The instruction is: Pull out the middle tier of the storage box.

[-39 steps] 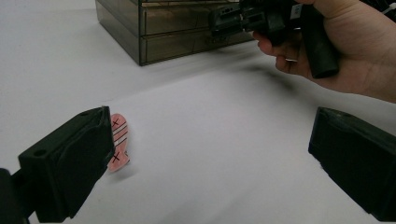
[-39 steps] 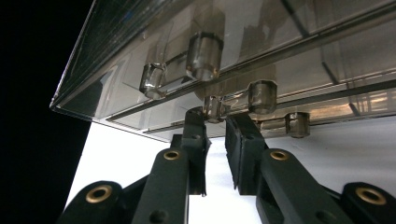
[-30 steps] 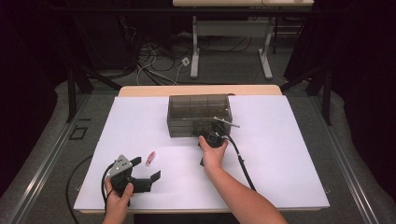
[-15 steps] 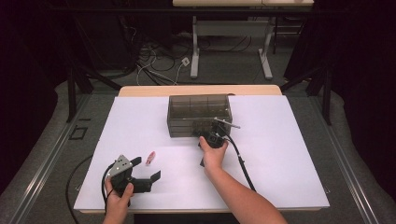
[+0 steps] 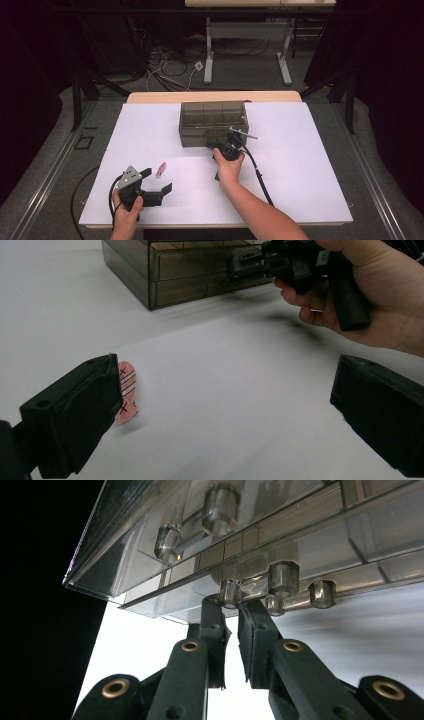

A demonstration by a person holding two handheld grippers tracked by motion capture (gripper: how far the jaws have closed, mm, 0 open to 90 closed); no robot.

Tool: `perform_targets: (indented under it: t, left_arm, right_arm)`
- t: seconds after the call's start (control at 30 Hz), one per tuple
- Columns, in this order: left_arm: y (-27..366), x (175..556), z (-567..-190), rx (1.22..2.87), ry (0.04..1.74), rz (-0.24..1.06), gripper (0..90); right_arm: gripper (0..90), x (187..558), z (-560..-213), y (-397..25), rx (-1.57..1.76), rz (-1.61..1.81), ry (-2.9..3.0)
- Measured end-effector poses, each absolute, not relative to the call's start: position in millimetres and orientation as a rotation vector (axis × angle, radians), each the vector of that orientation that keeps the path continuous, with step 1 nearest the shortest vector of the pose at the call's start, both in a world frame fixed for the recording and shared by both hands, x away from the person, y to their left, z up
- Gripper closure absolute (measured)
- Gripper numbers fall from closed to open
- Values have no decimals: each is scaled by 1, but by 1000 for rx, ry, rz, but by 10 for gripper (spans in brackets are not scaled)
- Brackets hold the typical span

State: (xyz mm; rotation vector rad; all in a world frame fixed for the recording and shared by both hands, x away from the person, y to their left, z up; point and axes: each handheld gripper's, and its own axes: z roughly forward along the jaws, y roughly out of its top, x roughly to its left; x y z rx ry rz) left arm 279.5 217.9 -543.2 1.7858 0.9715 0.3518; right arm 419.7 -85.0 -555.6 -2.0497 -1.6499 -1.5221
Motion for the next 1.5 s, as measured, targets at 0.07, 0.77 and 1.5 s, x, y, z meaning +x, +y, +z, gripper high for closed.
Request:
perform_targets:
  t: [0.07,0.77,1.5]
  left_arm:
    - [218,280,-543,1786,972,352,5]
    - [218,280,-544,1785,972,349,6]
    - [217,280,-544,1786,975,348,6]
  right_arm:
    - [820,419,-555,-85,-2053,-1519,-1651]
    - [820,412,-556,-87,-2020,-1513,-1677]
    - [823,401,-556,-88,-2005,-1510,-1674]
